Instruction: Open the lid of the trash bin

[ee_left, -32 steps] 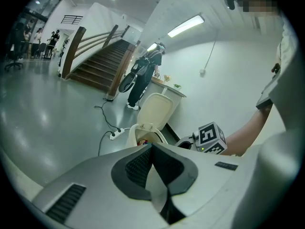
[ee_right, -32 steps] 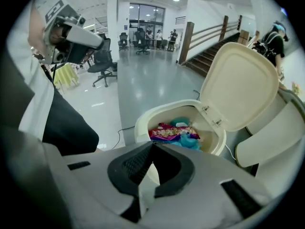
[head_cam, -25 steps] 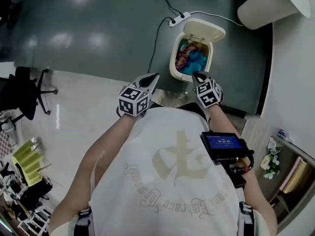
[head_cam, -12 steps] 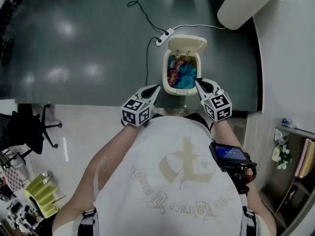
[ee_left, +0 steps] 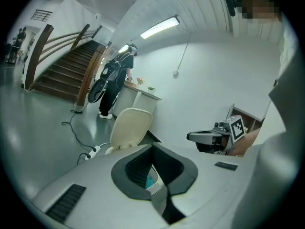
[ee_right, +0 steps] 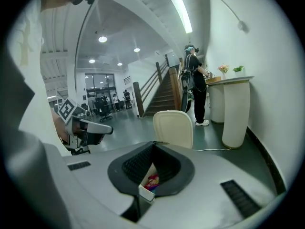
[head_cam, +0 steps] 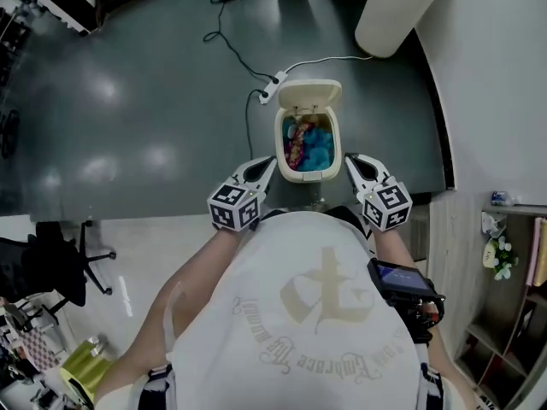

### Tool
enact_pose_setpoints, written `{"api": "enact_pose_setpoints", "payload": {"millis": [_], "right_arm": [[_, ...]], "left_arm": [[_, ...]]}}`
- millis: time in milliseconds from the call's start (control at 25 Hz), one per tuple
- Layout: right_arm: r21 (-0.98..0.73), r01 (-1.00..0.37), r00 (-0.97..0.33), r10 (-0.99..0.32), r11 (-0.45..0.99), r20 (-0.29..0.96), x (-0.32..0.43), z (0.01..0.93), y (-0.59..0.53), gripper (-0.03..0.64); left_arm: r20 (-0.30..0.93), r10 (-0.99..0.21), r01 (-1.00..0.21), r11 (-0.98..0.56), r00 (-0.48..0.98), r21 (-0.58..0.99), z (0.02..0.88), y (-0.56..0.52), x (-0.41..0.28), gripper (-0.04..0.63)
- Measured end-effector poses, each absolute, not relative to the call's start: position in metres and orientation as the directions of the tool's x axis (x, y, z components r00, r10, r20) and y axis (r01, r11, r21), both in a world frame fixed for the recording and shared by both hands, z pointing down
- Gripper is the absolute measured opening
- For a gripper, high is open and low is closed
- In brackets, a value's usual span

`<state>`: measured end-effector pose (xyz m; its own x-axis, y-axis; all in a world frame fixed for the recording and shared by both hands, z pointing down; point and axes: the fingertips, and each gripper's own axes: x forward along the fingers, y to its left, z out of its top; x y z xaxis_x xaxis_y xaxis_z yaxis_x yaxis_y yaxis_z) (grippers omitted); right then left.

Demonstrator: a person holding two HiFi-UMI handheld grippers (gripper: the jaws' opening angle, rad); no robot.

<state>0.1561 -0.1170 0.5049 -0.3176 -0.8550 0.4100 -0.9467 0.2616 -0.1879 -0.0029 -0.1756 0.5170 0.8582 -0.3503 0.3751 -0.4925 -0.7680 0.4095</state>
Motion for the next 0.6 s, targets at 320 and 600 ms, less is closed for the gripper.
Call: {"api": "enact_pose_setpoints", "payload": {"millis": [320, 600], "right_arm": [[-0.228, -0.956, -0.263, -0.885, 0.185, 0.383, 0.175, 0.504, -0.1, 0.001], [-0.248, -0.953, -0.256, -0.897, 0.172, 0.361, 0.18, 0.505, -0.092, 0.002]], "left_arm": [[0.366, -0.308, -0.45, -0.792, 0.878, 0.413, 0.515, -0.174, 0.01, 0.013], [0.362, -0.299, -0.436, -0.808, 0.883, 0.397, 0.508, -0.173, 0.017, 0.013]]}}
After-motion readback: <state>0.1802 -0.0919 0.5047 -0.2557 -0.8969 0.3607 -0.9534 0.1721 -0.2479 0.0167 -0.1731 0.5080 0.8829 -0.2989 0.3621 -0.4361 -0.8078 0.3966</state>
